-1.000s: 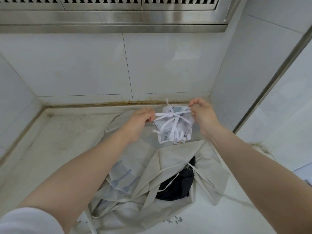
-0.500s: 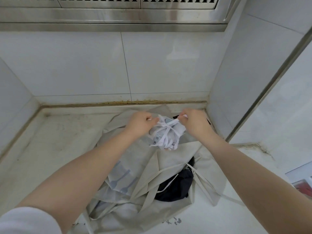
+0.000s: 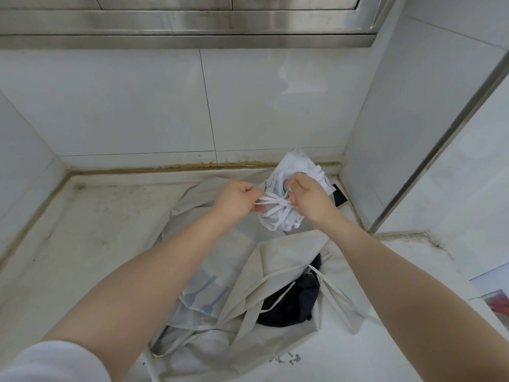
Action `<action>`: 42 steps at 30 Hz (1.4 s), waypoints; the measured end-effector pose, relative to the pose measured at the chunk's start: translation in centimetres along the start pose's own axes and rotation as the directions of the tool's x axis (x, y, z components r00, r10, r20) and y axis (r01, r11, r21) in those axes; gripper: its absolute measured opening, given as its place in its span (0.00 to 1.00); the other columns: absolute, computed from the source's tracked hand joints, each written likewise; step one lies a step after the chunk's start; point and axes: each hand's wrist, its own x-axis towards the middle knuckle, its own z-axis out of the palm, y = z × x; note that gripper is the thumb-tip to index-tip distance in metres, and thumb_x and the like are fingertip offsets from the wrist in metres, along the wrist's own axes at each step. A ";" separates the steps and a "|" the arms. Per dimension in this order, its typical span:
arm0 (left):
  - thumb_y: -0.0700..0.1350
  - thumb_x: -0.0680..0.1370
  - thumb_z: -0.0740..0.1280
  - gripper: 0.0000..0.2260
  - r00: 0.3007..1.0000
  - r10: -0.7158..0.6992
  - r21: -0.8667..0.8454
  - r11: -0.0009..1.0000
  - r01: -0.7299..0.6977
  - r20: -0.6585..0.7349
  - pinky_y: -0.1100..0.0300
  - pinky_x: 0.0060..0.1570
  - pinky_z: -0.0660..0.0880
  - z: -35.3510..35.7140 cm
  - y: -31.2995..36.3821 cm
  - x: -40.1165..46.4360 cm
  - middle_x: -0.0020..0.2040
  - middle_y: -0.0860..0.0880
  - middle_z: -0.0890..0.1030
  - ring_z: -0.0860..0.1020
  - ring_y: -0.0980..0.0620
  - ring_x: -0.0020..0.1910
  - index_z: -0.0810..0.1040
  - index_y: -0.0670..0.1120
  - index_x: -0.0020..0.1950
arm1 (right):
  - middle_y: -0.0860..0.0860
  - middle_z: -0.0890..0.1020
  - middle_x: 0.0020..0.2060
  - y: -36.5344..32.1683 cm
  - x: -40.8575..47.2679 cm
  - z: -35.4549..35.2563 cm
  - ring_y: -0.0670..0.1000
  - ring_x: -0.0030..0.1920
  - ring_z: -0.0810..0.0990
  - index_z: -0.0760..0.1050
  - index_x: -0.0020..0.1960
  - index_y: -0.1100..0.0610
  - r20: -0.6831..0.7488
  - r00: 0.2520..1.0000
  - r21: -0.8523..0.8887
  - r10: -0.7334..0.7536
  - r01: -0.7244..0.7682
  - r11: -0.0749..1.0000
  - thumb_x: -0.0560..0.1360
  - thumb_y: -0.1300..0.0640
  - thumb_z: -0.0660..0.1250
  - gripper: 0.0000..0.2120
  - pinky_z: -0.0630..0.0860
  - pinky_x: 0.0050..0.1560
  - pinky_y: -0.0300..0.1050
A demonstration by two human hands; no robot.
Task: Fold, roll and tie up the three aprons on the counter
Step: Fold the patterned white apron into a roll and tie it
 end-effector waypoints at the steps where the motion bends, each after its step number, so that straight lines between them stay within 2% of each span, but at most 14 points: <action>1: 0.35 0.78 0.61 0.23 1.000 0.001 0.010 1.000 -0.001 0.016 0.59 0.44 0.80 0.0 0.1 -0.2 0.23 0.51 0.73 0.78 0.57 0.27 0.72 0.45 0.22 | 0.48 0.67 0.30 0.4 -0.1 -0.1 0.44 0.30 0.64 0.64 0.37 0.56 -0.009 0.999 -0.080 -0.043 0.042 0.996 0.81 0.62 0.52 0.14 0.63 0.29 0.32; 5: 0.40 0.78 0.64 0.15 1.000 0.004 0.121 0.993 -0.005 0.013 0.61 0.39 0.78 -0.5 1.2 -0.3 0.25 0.49 0.75 0.76 0.60 0.23 0.74 0.42 0.30 | 0.52 0.68 0.32 0.6 -0.3 -0.4 0.50 0.33 0.65 0.65 0.42 0.60 -0.016 0.982 -0.286 -0.188 0.176 0.942 0.82 0.61 0.51 0.11 0.62 0.30 0.34; 9: 0.44 0.80 0.62 0.14 0.997 -0.064 -0.033 0.997 0.065 0.043 0.64 0.31 0.76 0.0 4.2 -0.3 0.29 0.48 0.75 0.74 0.54 0.26 0.73 0.43 0.34 | 0.49 0.71 0.32 -0.4 0.2 -0.8 0.49 0.33 0.68 0.68 0.48 0.54 -0.008 0.977 -0.382 -0.213 0.194 0.904 0.81 0.59 0.55 0.06 0.66 0.37 0.44; 13: 0.43 0.82 0.56 0.16 0.984 -0.114 -0.175 0.975 0.138 0.137 0.59 0.36 0.77 0.9 6.9 -0.8 0.32 0.45 0.76 0.75 0.50 0.29 0.69 0.43 0.34 | 0.53 0.77 0.54 -1.0 -0.1 -0.7 0.55 0.57 0.72 0.77 0.57 0.53 -0.056 0.941 -0.536 -0.334 0.254 0.805 0.72 0.59 0.65 0.14 0.68 0.58 0.52; 16: 0.41 0.81 0.55 0.14 0.976 -0.079 -0.154 0.982 0.112 0.202 0.61 0.35 0.77 1.1 7.8 -1.4 0.34 0.45 0.77 0.75 0.51 0.29 0.71 0.43 0.36 | 0.55 0.79 0.44 -1.3 -1.0 -0.4 0.60 0.47 0.76 0.77 0.49 0.61 -0.042 0.858 -0.615 -0.513 0.382 0.690 0.69 0.60 0.62 0.11 0.71 0.45 0.51; 19: 0.42 0.81 0.56 0.13 0.970 0.050 -0.139 0.990 -0.017 0.240 0.64 0.33 0.76 1.4 8.9 -1.8 0.35 0.46 0.80 0.76 0.53 0.31 0.75 0.41 0.40 | 0.61 0.78 0.35 -1.7 -1.4 -0.6 0.62 0.38 0.76 0.75 0.42 0.67 -0.182 0.821 -0.667 -0.541 0.301 0.682 0.72 0.66 0.58 0.07 0.68 0.37 0.50; 22: 0.44 0.80 0.61 0.05 0.927 0.358 0.056 0.929 -0.366 0.111 0.65 0.39 0.72 1.3 9.6 -1.8 0.43 0.51 0.81 0.77 0.57 0.38 0.75 0.47 0.47 | 0.55 0.78 0.37 -3.7 -2.1 -2.5 0.55 0.39 0.77 0.76 0.48 0.64 -0.323 0.889 -0.430 -0.323 0.167 0.887 0.81 0.60 0.54 0.13 0.71 0.40 0.48; 24: 0.43 0.76 0.64 0.14 0.858 0.460 0.151 0.854 -0.498 0.229 0.65 0.51 0.70 0.2 9.9 -1.1 0.55 0.53 0.75 0.73 0.58 0.53 0.69 0.48 0.61 | 0.51 0.76 0.35 -5.3 -2.8 -4.3 0.48 0.37 0.76 0.74 0.45 0.57 -0.340 0.938 -0.024 -0.072 0.068 0.997 0.82 0.51 0.54 0.15 0.71 0.42 0.42; 27: 0.50 0.65 0.68 0.38 0.727 0.272 0.225 0.833 -0.506 0.630 0.62 0.65 0.64 -0.6 10.8 -0.5 0.69 0.56 0.63 0.64 0.58 0.68 0.54 0.56 0.73 | 0.51 0.75 0.33 -6.4 -3.9 -6.7 0.50 0.37 0.74 0.72 0.40 0.54 -0.170 0.984 0.438 0.056 0.024 0.899 0.82 0.52 0.55 0.15 0.71 0.44 0.46; 29: 0.53 0.63 0.69 0.41 0.583 0.227 0.155 0.832 -0.532 0.780 0.68 0.63 0.65 0.7 12.0 -1.4 0.69 0.62 0.61 0.64 0.65 0.67 0.51 0.63 0.69 | 0.51 0.76 0.32 -6.7 -4.8 -8.4 0.49 0.34 0.74 0.71 0.40 0.55 -0.093 0.995 0.521 0.037 0.017 0.853 0.82 0.54 0.55 0.14 0.72 0.40 0.43; 31: 0.52 0.63 0.72 0.39 0.499 0.226 0.096 0.837 -0.539 0.837 0.71 0.61 0.66 3.1 13.2 -2.6 0.67 0.65 0.62 0.65 0.70 0.65 0.51 0.65 0.66 | 0.50 0.77 0.31 -6.8 -5.9 -10.7 0.48 0.32 0.75 0.71 0.40 0.55 -0.079 0.996 0.535 0.047 0.003 0.845 0.82 0.55 0.56 0.13 0.74 0.36 0.39; 35: 0.53 0.60 0.76 0.46 0.572 0.335 0.195 0.713 -0.673 0.749 0.62 0.60 0.71 7.6 14.4 -3.6 0.66 0.63 0.70 0.71 0.63 0.64 0.53 0.64 0.70 | 0.51 0.78 0.33 -6.2 -7.5 -15.1 0.50 0.34 0.76 0.74 0.42 0.56 -0.095 0.995 0.508 0.021 0.031 0.861 0.81 0.56 0.58 0.11 0.74 0.38 0.42; 38: 0.61 0.61 0.74 0.42 0.662 0.457 0.317 0.623 -0.715 0.594 0.58 0.55 0.74 11.7 16.3 -4.6 0.58 0.65 0.76 0.76 0.61 0.56 0.58 0.62 0.72 | 0.50 0.80 0.34 -6.4 -8.9 -19.4 0.47 0.35 0.78 0.76 0.42 0.55 -0.114 0.992 0.364 -0.055 0.093 0.927 0.81 0.54 0.58 0.12 0.75 0.37 0.39; 42: 0.57 0.68 0.73 0.32 0.705 0.526 0.433 0.557 -0.708 0.475 0.54 0.52 0.76 17.5 19.5 -6.6 0.52 0.59 0.80 0.78 0.56 0.50 0.63 0.62 0.68 | 0.50 0.82 0.36 -6.7 -10.6 -26.5 0.45 0.35 0.80 0.80 0.43 0.55 -0.144 0.971 0.095 -0.189 0.203 0.974 0.79 0.54 0.62 0.11 0.76 0.38 0.37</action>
